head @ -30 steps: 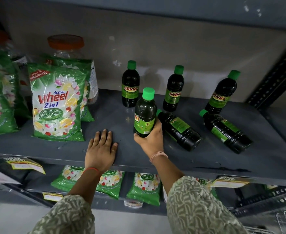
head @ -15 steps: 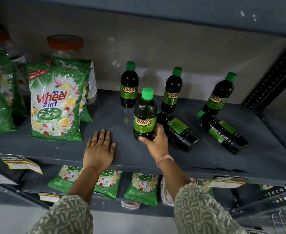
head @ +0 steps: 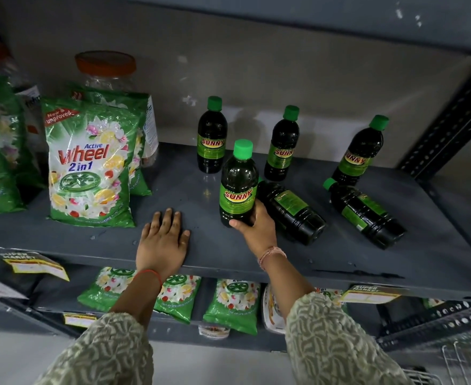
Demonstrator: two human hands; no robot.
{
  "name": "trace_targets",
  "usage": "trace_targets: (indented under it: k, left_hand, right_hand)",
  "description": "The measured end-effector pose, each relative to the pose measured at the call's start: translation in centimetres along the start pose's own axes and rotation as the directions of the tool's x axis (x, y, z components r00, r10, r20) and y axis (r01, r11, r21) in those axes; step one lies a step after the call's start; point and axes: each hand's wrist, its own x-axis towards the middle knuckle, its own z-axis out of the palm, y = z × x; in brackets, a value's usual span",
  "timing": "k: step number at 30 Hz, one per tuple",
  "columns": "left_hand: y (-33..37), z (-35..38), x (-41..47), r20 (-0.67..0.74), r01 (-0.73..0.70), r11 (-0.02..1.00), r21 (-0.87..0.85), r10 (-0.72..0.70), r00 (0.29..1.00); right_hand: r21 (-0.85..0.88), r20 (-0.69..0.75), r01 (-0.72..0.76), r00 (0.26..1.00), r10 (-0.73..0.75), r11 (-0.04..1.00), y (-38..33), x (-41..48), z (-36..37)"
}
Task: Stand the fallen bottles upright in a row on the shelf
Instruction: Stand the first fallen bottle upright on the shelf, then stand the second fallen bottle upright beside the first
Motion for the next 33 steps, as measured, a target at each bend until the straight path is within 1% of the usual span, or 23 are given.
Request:
trace_targets:
  k: [5, 9, 13, 18, 21, 22, 23, 24, 25, 26, 27, 28, 29, 30, 31, 32, 33]
  left_hand:
    - [0.0, -0.2, 0.0, 0.004, 0.000, 1.000, 0.001, 0.000, 1.000]
    - [0.0, -0.1, 0.0, 0.012, -0.002, 1.000, 0.002, 0.002, 1.000]
    - [0.1, -0.1, 0.0, 0.000, -0.010, 1.000, 0.016, 0.010, 1.000]
    - [0.1, -0.2, -0.1, 0.002, -0.014, 0.999, 0.030, 0.014, 1.000]
    - [0.1, -0.3, -0.1, 0.019, -0.017, 1.000, 0.026, 0.017, 1.000]
    - [0.1, -0.3, -0.1, 0.028, -0.015, 1.000, 0.020, 0.015, 0.999]
    - [0.1, -0.5, 0.0, 0.038, -0.008, 1.000, 0.008, 0.008, 0.999]
    - [0.2, -0.6, 0.2, 0.048, 0.003, 1.000, -0.008, -0.002, 0.999]
    - [0.4, -0.7, 0.5, 0.053, 0.008, 1.000, -0.024, -0.007, 0.999]
    - [0.8, -0.8, 0.9, 0.056, 0.006, 0.999, -0.040, -0.004, 0.998]
    - [1.3, -0.7, 1.1, 0.058, -0.004, 0.998, -0.056, 0.007, 0.998]
    - [1.8, -0.6, 1.2, 0.060, -0.017, 0.997, -0.069, 0.021, 0.998]
    - [2.2, -0.4, 1.2, 0.059, -0.029, 0.997, -0.069, 0.033, 0.998]
    - [2.4, -0.2, 1.2, 0.055, -0.038, 0.998, -0.055, 0.041, 0.998]
    - [2.5, 0.0, 1.1, 0.050, -0.040, 0.999, -0.036, 0.042, 0.998]
    - [2.4, 0.2, 1.1, 0.048, -0.038, 0.999, -0.022, 0.039, 0.998]
    - [2.4, 0.2, 1.1, 0.048, -0.035, 0.999, -0.010, 0.035, 0.998]
  right_hand:
    - [-0.042, -0.003, -0.010, 1.000, 0.010, 0.999, -0.4, -0.9, 0.0]
    - [-0.062, 0.030, 0.026, 0.999, -0.024, 0.998, 0.3, -4.1, -0.1]
    - [-0.086, 0.019, 0.048, 0.999, -0.047, 0.995, 0.4, -7.4, -0.2]
    - [-0.102, 0.019, 0.048, 0.999, -0.047, 0.994, -0.4, -8.2, -0.3]
    - [-0.041, 0.039, 0.032, 0.999, -0.031, 0.999, -0.4, -9.3, -0.5]
    - [-0.028, 0.013, 0.022, 1.000, -0.022, 0.999, -0.5, -9.8, -0.8]
    - [-0.056, -0.035, 0.031, 0.999, -0.033, 0.998, -0.7, -10.1, -1.3]
    - [-0.126, -0.101, 0.070, 0.991, -0.083, 0.990, -1.2, -10.1, -2.1]
    - [-0.234, -0.172, 0.126, 0.971, -0.168, 0.964, -1.8, -9.4, -3.3]
    - [-0.373, -0.223, 0.159, 0.941, -0.255, 0.914, -2.5, -8.1, -4.7]
    - [-0.515, -0.235, 0.156, 0.920, -0.314, 0.843, -3.2, -6.3, -6.2]
    - [-0.641, -0.194, 0.105, 0.937, -0.292, 0.761, -3.7, -4.1, -7.7]
    - [-0.740, -0.126, 0.032, 0.975, -0.185, 0.672, -4.1, -1.8, -9.0]
    - [-0.808, -0.066, -0.049, 0.998, -0.007, 0.588, -4.5, 0.1, -9.9]
    - [-0.848, -0.019, -0.107, 0.985, 0.172, 0.519, -4.6, 1.6, -10.6]
    - [-0.865, 0.021, -0.135, 0.953, 0.303, 0.483, -4.5, 2.5, -10.9]
    - [-0.864, 0.056, -0.137, 0.930, 0.363, 0.484, -4.3, 2.9, -10.9]
